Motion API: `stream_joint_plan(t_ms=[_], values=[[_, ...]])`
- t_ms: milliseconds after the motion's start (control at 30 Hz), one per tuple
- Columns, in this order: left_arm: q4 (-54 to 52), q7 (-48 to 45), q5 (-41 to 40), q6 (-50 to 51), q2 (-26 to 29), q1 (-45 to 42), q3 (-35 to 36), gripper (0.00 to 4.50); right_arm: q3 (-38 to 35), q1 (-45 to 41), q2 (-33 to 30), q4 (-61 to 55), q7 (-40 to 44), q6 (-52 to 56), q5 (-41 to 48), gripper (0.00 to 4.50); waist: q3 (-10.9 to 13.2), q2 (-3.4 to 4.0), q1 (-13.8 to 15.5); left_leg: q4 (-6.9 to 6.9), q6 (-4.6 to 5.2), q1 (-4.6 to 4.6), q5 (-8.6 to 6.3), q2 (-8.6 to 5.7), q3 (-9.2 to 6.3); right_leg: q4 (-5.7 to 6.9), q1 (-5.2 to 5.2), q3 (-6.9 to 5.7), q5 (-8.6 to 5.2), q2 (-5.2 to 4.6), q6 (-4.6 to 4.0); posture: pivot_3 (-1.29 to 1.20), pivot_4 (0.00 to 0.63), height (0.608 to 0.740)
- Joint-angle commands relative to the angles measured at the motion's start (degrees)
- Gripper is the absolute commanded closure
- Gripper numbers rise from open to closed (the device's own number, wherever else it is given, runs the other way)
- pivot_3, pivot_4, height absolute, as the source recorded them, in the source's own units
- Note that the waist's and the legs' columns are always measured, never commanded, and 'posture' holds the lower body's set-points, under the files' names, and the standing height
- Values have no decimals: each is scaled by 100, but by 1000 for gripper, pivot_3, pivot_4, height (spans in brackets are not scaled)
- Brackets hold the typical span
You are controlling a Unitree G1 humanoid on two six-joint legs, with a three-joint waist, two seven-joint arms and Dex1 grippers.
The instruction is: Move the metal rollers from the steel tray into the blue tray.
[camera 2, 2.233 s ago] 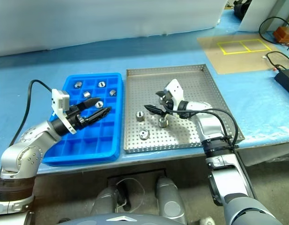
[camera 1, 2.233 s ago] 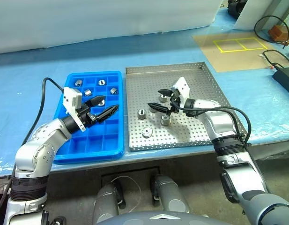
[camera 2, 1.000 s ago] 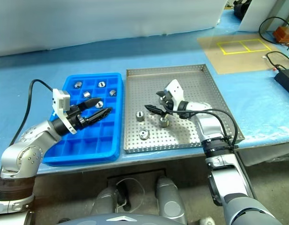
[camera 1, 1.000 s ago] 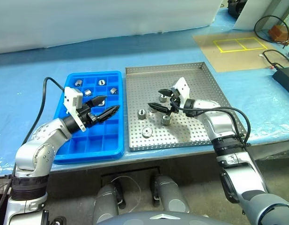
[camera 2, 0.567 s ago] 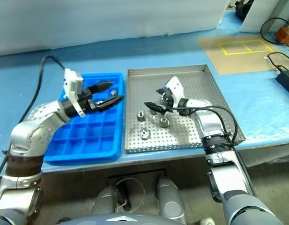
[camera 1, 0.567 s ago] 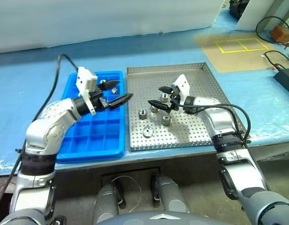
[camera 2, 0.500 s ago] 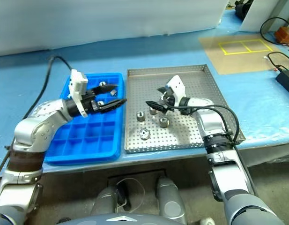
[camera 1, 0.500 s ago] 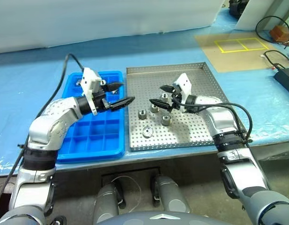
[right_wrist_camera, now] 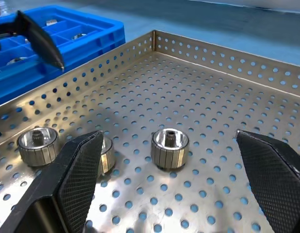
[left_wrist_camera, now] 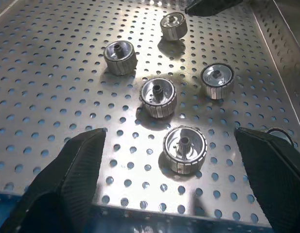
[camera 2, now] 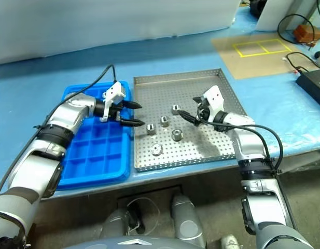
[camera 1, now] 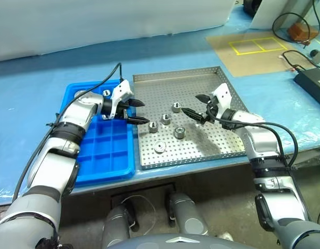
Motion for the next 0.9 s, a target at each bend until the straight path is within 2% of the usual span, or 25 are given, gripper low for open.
stream_joint_plan(t_ms=[33,167,267,567,633,800,900], values=[[530,-516,314,-180,-99,-284,-159,23,-96,156,19,-517,-153,107,135,0,0,0,-93,0,2,-2,-1,-1,0,-2,0,-1,0,0,0,-817,150,740],[855,-988,755,-488,-139,-414,-409,23,-103,299,43,-687,-277,182,157,0,0,-1,-255,2,3,-6,-2,-2,-1,-6,-1,-6,0,0,3,-832,150,740],[1064,-955,1071,-721,-232,-452,-519,23,-89,353,72,-746,-358,203,155,0,0,-2,-389,5,2,0,-2,-2,-1,-9,7,-7,0,0,5,-840,150,740],[1572,225,2145,-1340,-401,-332,-873,23,-73,425,62,-798,-476,201,126,0,-3,-4,-721,8,4,7,-4,-3,-7,-22,24,-21,2,0,17,-848,150,740],[1615,328,2310,-1467,-381,-289,-948,23,-74,417,51,-777,-484,190,123,0,-4,-5,-782,9,0,29,-6,-4,-9,-27,44,-27,-17,0,54,-847,150,740],[1624,194,2465,-1563,-274,-209,-994,23,-57,378,45,-729,-504,173,105,0,-6,-4,-897,14,-11,69,-18,6,-36,-104,135,-68,-19,1,66,-835,150,740],[1579,-1,2464,-1597,-179,-139,-984,23,-33,317,63,-644,-500,136,82,0,-7,-4,-1019,15,7,66,-30,-2,-38,-136,149,-69,-19,-7,66,-830,150,740]])
